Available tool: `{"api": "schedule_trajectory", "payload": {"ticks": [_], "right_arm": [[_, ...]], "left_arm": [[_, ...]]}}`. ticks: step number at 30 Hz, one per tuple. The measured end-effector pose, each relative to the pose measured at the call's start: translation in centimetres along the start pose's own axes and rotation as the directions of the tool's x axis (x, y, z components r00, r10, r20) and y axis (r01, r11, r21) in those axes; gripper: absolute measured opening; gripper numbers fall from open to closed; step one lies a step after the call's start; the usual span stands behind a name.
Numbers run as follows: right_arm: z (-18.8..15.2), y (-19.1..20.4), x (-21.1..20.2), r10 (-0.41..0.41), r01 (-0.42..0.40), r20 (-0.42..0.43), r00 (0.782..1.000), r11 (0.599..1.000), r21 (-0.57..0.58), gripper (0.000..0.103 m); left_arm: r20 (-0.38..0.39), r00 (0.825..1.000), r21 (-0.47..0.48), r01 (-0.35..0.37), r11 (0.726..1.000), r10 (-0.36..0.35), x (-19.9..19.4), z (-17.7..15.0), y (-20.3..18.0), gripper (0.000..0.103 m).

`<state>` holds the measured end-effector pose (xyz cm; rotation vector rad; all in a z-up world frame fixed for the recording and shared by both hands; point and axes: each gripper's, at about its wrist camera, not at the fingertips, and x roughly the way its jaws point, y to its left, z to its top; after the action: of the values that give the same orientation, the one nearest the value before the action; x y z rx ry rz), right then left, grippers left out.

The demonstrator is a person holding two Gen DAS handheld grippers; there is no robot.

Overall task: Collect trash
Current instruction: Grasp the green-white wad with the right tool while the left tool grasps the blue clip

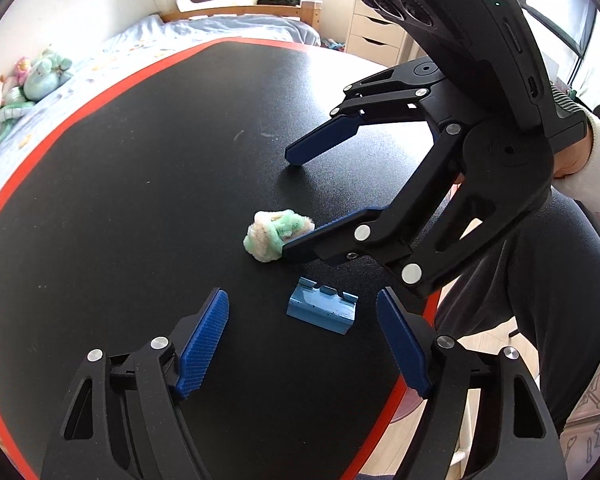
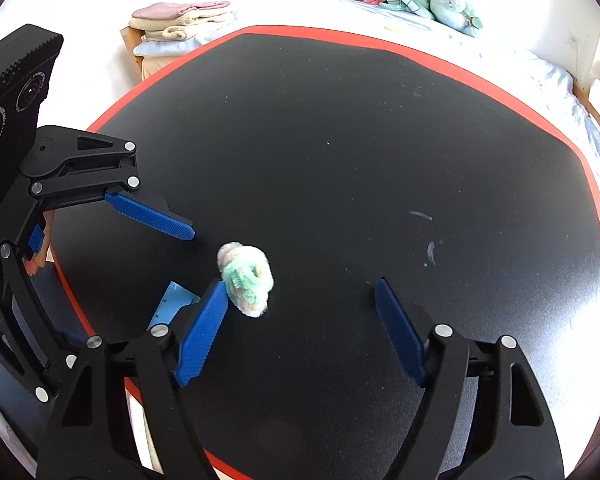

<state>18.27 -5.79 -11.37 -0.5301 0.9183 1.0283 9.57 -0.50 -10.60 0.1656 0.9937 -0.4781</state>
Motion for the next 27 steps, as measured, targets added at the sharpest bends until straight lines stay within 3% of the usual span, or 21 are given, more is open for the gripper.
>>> {"api": "schedule_trajectory", "payload": {"ticks": [3,7,10,12,18,27], "right_arm": [[0.4,0.1,0.1,0.005,-0.005,0.008,1.000,1.000,-0.017,0.060],[0.6,0.3,0.2,0.012,-0.012,0.019,1.000,1.000,-0.027,0.048],[0.8,0.6,0.3,0.013,-0.012,0.025,1.000,0.999,-0.034,0.036],[0.9,0.7,0.3,0.009,-0.008,0.027,1.000,0.999,-0.037,0.020],[0.6,0.5,-0.2,-0.007,0.007,0.037,0.999,1.000,0.002,0.018],[-0.5,0.7,-4.1,-0.025,0.020,0.060,0.998,0.997,0.073,0.018]], "left_arm": [[0.004,1.000,0.008,-0.008,1.000,0.008,0.0,0.0,-0.3,0.064],[0.006,1.000,0.007,-0.023,1.000,0.023,0.2,0.4,0.1,0.046],[0.000,0.999,0.002,-0.037,0.999,0.037,0.1,0.5,0.2,0.031],[-0.006,0.999,-0.007,-0.040,0.999,0.039,0.0,0.6,0.2,0.032],[-0.023,0.998,-0.075,-0.061,0.995,0.059,-0.2,1.0,0.2,0.031],[0.002,0.994,-0.146,-0.104,0.984,0.105,-2.6,1.7,-1.6,0.031]]}}
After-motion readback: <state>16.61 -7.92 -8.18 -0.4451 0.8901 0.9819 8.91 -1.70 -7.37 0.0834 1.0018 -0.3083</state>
